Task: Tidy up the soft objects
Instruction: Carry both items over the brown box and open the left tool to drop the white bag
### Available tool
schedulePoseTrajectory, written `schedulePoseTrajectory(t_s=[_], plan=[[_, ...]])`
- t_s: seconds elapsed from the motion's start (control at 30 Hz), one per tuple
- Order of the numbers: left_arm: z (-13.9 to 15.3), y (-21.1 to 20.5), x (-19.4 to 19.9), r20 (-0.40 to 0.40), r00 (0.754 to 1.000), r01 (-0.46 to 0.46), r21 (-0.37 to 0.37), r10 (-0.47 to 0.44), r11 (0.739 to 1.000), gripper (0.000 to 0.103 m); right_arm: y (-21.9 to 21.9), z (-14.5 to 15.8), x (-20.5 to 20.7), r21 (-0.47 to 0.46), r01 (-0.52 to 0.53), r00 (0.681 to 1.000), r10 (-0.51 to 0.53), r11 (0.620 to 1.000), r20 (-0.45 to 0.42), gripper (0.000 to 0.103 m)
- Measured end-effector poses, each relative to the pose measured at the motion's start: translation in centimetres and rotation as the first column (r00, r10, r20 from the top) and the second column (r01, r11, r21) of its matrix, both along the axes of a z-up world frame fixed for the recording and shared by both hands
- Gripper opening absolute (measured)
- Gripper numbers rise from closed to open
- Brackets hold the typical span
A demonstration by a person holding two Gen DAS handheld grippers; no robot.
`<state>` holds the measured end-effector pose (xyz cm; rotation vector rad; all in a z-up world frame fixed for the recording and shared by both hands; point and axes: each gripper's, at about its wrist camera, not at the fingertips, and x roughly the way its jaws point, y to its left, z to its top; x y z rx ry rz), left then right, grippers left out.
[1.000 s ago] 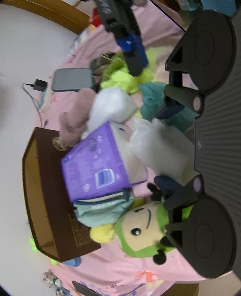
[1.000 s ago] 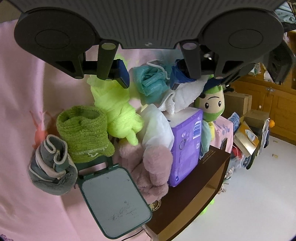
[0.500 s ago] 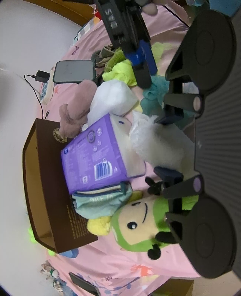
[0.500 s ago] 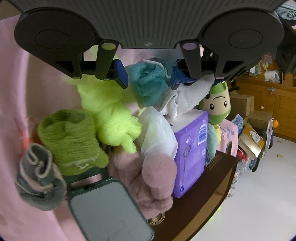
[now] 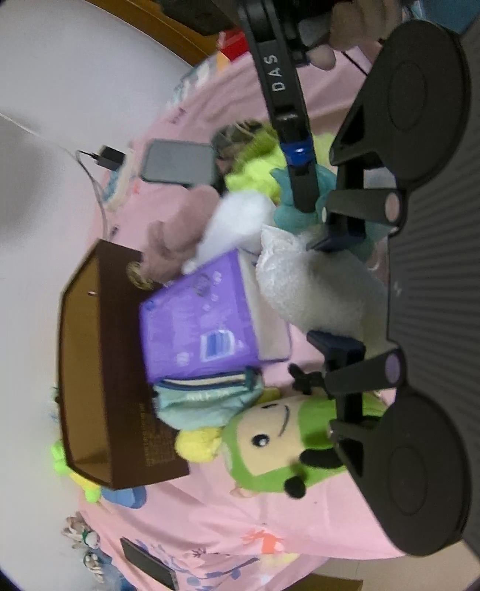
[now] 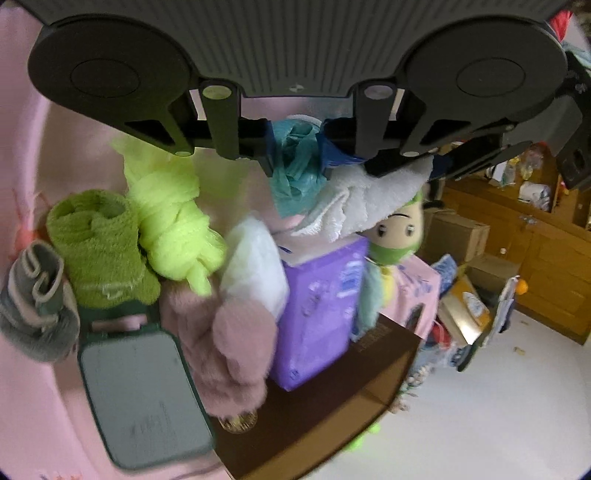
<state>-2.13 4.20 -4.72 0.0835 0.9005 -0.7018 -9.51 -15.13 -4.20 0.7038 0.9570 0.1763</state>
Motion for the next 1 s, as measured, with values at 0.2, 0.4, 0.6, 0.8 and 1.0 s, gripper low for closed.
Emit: schedulePoseTrajectory(t_s=[0.2, 0.4, 0.6, 0.8, 1.0], plan=[[4.5, 0.4, 0.4, 0.056, 0.998, 0.018, -0.109, -0.012, 0.994, 0.043, -0.3, 4.3, 1.2, -0.038, -0.001, 0.992, 0.006, 0.999, 0.122, 0.003], [8.3, -0.1, 4.1, 0.109, 0.994, 0.011, -0.212, 0.012, 0.977, 0.043, -0.9, 8.9, 4.3, -0.142, 0.04, 0.963, -0.001, 0.989, 0.271, 0.003], [11.8, -0.5, 10.0, 0.156, 0.985, -0.025, -0.296, 0.074, 0.955, 0.043, -0.9, 12.8, 10.6, -0.224, 0.095, 0.918, 0.002, 0.97, 0.397, 0.002], [11.9, -0.8, 18.2, 0.083, 0.98, -0.147, -0.311, 0.181, 0.939, 0.043, -0.6, 11.6, 18.8, -0.32, 0.126, 0.919, 0.011, 0.939, 0.395, 0.002], [8.9, -1.3, 25.0, 0.064, 0.965, -0.236, -0.223, 0.256, 0.946, 0.043, 0.0, 8.4, 25.1, -0.417, 0.113, 0.942, 0.036, 0.902, 0.333, 0.002]])
